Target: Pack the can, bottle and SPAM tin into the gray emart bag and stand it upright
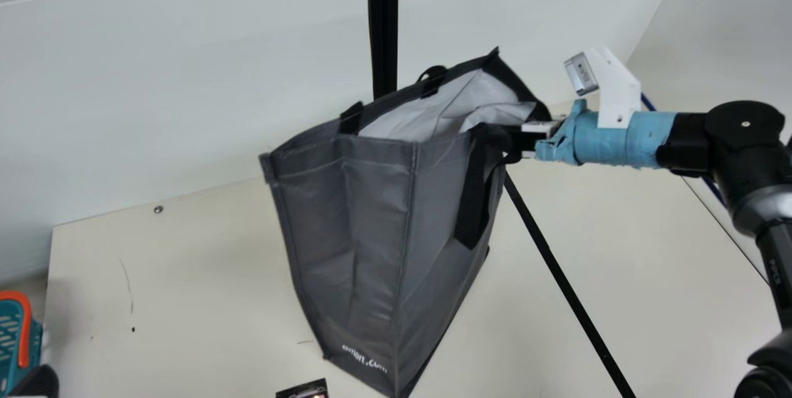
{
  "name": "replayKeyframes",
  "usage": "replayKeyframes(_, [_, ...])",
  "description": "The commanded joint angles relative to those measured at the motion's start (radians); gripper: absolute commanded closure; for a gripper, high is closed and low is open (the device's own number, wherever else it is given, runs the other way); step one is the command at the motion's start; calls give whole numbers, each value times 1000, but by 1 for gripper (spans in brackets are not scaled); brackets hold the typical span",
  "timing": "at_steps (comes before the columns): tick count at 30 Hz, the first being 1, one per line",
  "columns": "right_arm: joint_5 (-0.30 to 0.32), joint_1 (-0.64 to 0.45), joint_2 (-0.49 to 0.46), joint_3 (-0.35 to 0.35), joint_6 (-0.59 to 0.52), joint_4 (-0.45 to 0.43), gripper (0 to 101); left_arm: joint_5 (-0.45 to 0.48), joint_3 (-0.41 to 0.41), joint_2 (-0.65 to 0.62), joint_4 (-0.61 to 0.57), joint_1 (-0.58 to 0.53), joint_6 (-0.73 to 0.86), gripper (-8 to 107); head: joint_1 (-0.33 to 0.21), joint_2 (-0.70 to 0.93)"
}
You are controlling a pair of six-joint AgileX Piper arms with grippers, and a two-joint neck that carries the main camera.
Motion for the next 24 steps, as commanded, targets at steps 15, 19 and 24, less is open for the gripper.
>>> replayKeyframes(15, [-61,-160,48,-181,-29,-161,101,0,0,0,0,0,0,9,-23,-1])
replayKeyframes(19, [-83,-193,73,-238,-21,-202,101,0,0,0,0,0,0,9,-23,-1])
replayKeyframes(24, [-109,-228,105,-312,-5,-254,101,0,0,0,0,0,0,9,-23,-1])
